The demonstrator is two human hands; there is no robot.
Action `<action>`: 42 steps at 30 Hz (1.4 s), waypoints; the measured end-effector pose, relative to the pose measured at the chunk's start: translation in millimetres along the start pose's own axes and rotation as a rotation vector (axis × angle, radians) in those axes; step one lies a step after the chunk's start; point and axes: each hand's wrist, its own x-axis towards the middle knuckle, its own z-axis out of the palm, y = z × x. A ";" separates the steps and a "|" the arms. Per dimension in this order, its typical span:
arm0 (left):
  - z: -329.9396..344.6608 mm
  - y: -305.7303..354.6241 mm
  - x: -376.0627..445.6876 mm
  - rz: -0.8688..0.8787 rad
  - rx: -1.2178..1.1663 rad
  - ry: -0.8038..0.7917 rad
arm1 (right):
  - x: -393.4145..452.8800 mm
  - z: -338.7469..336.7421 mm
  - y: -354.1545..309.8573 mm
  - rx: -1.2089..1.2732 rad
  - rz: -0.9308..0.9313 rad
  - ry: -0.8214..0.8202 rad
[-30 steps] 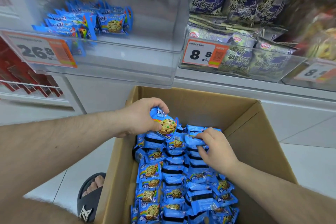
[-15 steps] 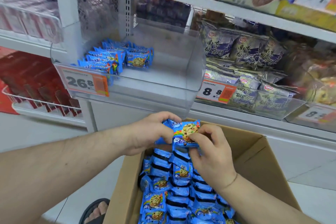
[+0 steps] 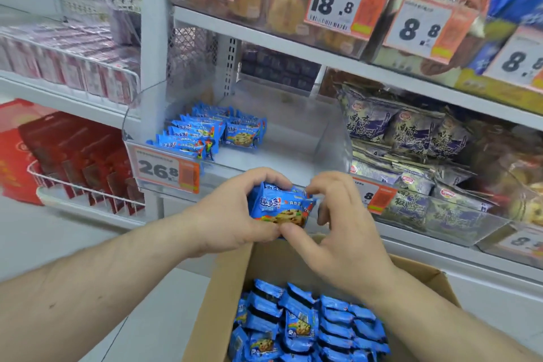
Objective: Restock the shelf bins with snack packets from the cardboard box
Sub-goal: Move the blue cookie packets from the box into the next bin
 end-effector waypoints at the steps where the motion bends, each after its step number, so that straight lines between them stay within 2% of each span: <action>1: -3.8 3.7 -1.0 0.037 0.027 0.002 | 9.2 -2.8 -3.2 -0.009 -0.014 -0.035; 5: -16.6 18.1 -4.6 0.170 0.080 0.027 | 49.0 -15.9 -19.5 -0.080 0.040 -0.321; 7: -22.5 20.1 -4.2 0.215 0.057 0.066 | 70.3 -20.5 -23.6 -0.034 0.112 -0.480; 9: -26.9 18.1 -2.3 0.245 0.069 0.103 | 86.6 -20.9 -28.3 0.018 0.114 -0.559; 11: -29.4 14.2 1.4 0.248 0.162 0.202 | 97.8 -17.6 -32.7 0.026 0.113 -0.579; 12: -30.8 12.5 3.8 0.235 0.231 0.305 | 104.0 -15.1 -31.6 0.017 0.141 -0.573; 15: -38.5 11.3 12.3 0.136 0.498 0.687 | 133.6 -1.7 -11.9 -0.045 0.341 -0.417; 16: -41.4 10.9 14.1 0.086 0.636 0.743 | 146.2 6.8 0.2 -0.069 0.421 -0.354; 18: -43.8 7.2 16.6 -0.018 0.866 0.684 | 168.3 29.6 21.5 -0.152 0.534 -0.325; 20: -41.1 -1.7 18.3 -0.053 0.996 0.574 | 181.1 58.1 36.1 -0.229 0.558 -0.427; 23: -38.0 -11.8 21.0 -0.031 1.005 0.552 | 188.5 98.3 46.2 -0.248 0.506 -0.596; 26: -39.5 -16.1 23.5 -0.045 1.009 0.539 | 191.9 126.2 49.0 -0.254 0.463 -0.668; 29: -40.5 -17.8 23.3 -0.020 0.996 0.542 | 192.9 143.9 51.2 -0.258 0.470 -0.630; 33: -41.4 -18.0 23.2 -0.002 0.990 0.544 | 194.2 145.7 50.5 -0.251 0.628 -0.499; 40: -40.5 -17.6 22.9 -0.009 1.001 0.534 | 197.4 150.6 47.8 -0.248 0.629 -0.532; 42: -41.3 -18.1 21.8 -0.008 0.999 0.522 | 199.4 147.5 49.6 -0.196 0.690 -0.546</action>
